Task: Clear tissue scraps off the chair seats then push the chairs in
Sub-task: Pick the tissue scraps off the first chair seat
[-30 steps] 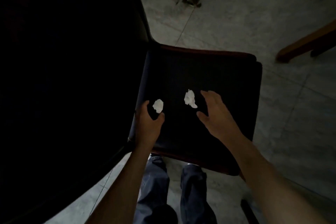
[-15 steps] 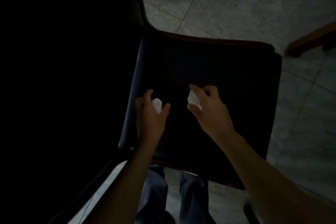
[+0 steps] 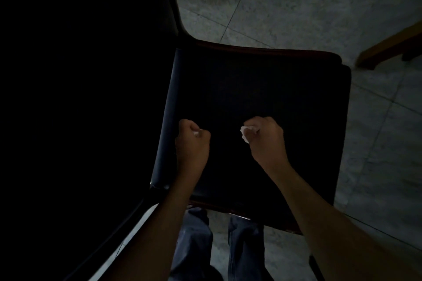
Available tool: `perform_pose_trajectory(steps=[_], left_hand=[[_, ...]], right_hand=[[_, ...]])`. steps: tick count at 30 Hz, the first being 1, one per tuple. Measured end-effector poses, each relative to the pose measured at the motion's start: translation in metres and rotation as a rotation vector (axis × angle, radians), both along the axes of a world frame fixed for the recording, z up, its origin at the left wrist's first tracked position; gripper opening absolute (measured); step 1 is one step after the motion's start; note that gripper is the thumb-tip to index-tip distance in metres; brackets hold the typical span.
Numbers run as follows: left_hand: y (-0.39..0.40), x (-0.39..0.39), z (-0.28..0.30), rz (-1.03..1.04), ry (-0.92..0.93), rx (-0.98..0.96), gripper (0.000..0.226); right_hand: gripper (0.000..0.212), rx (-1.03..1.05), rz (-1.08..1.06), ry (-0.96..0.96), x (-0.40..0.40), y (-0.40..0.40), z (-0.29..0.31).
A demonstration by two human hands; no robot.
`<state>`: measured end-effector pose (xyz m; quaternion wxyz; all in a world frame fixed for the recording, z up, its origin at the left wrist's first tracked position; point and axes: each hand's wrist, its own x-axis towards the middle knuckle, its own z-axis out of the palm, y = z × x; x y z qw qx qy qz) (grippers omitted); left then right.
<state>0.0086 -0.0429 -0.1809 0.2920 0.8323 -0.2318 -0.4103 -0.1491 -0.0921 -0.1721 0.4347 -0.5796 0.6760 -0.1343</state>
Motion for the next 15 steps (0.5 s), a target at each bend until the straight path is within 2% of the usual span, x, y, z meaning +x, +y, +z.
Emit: perform_pose_trajectory(steps=[5, 7, 9, 12, 15], left_hand=[[0.005, -0.004, 0.005, 0.126, 0.184, -0.088, 0.008], [0.008, -0.008, 0.008, 0.208, 0.315, -0.1, 0.017], [0.008, -0.013, 0.011, 0.266, 0.447, -0.13, 0.006], [0.005, -0.023, 0.02, 0.387, 0.588, -0.151, 0.022], [0.003, -0.033, 0.028, 0.476, 0.792, -0.2, 0.02]], right_hand=[[0.016, 0.211, -0.37, -0.343, -0.006, 0.015, 0.006], [0.018, 0.272, -0.491, -0.48, -0.007, 0.023, 0.01], [0.024, 0.326, -0.586, -0.61, -0.006, 0.031, 0.015], [0.028, 0.347, -0.585, -0.662, -0.001, 0.039, 0.022], [0.026, 0.323, -0.537, -0.702, 0.008, 0.042, 0.028]])
